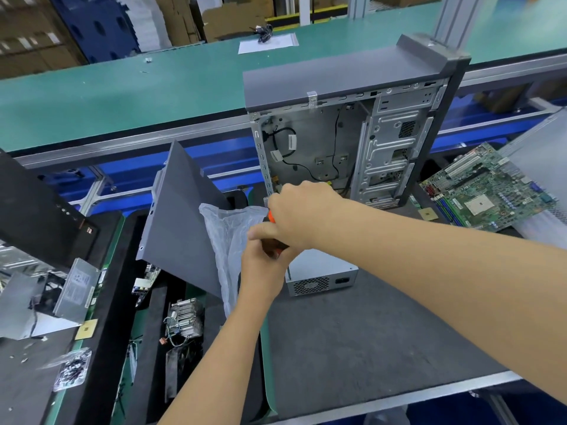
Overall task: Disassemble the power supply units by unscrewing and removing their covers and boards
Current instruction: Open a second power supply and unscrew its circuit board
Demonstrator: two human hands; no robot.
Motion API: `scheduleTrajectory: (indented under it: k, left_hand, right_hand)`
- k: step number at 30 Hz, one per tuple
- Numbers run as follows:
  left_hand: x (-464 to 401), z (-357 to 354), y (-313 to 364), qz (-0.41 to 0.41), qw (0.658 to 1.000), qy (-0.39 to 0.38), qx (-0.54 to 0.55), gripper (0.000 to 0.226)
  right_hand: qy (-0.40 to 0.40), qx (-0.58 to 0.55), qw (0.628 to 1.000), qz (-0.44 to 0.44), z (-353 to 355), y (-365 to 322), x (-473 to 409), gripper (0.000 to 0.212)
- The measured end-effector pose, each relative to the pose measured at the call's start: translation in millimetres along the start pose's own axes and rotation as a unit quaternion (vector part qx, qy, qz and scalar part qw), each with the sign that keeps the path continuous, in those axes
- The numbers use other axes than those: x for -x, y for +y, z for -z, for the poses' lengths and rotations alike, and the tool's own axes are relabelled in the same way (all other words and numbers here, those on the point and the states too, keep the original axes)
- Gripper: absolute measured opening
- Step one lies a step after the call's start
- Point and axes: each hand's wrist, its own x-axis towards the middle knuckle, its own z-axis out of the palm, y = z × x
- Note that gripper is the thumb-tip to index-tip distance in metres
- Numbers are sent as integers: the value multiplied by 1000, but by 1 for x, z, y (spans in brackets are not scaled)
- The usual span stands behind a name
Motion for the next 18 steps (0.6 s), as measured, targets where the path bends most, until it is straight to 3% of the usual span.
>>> scheduleTrajectory:
  k: [3,6,11,14,16,18]
  left_hand:
    - [1,-4,-2,-22,1000,5,9,45]
    - [5,0,-10,-52,999,-2,-2,36]
    - [9,5,-14,-69,995,-50,-54,16]
    - [9,5,-8,-45,998,-26,-38,34]
    - [8,2,-7,-41,999,-13,-18,49]
    - [7,-3,-8,-11,1000,5,5,41]
  right_hand:
    - [-2,22,1000,10,2,-1,-4,31]
    - [-47,-30,998,33,2,5,-4,19]
    - [-95,-9,993,71,-2,6,0,26]
    - [-108,1,989,106,1,3,1,22]
    - [-121,-50,984,118,2,5,1,24]
    - [-111,-95,984,102,0,4,-1,44]
